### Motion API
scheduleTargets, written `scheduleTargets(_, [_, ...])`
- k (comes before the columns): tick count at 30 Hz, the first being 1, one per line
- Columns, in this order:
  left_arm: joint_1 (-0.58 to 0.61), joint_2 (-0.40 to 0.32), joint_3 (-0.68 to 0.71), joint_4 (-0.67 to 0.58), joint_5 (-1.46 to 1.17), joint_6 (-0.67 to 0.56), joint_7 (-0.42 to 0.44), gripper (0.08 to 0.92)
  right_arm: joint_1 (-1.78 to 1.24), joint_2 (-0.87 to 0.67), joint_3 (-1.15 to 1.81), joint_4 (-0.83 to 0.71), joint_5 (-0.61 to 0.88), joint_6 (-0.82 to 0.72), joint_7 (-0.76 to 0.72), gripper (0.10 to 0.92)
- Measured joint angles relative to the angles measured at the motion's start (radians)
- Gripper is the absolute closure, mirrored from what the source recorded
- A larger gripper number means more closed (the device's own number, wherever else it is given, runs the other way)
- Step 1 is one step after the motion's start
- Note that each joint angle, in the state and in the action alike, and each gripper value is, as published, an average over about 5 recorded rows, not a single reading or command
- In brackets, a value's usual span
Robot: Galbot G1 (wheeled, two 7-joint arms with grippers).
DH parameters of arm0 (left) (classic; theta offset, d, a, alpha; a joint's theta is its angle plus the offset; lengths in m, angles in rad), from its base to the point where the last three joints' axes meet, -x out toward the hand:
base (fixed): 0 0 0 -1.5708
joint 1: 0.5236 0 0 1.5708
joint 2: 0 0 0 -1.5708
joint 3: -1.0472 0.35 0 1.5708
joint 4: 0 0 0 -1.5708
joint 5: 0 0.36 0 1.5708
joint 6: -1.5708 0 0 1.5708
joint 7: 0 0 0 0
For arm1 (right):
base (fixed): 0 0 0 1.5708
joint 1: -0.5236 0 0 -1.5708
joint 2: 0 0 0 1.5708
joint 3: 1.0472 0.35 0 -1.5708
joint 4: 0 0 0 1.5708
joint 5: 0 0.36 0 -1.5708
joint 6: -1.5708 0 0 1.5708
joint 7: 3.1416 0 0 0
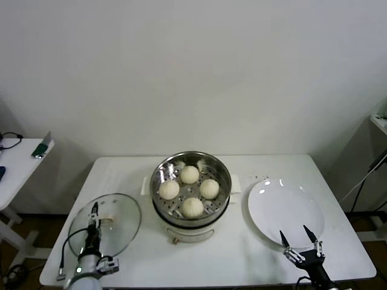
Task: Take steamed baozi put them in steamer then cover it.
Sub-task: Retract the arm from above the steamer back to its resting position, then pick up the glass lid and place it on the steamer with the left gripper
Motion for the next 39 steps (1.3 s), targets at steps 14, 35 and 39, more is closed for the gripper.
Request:
scheduleTargets(14, [-0.020,-0.013,0.003,0.018,-0.025,0.023,0.008,0.761,0.010,0.017,-0.001,0.001,-0.011,-0.003,-0.001,0.203])
scheduleTargets(35, [0.012,0.093,-0.032,-0.225,-0.258,0.068,0.080,0.855,0.019,0.018,0.018,0.006,-0.036,-0.022,0.020,0.203])
scheduleTargets(39, [0.008,0.143,-0.032,-0.321,-0.325,0.121,0.132,0.855,0.024,0.021,0.017,0.001,-0.043,-0.023,0.024,0.203])
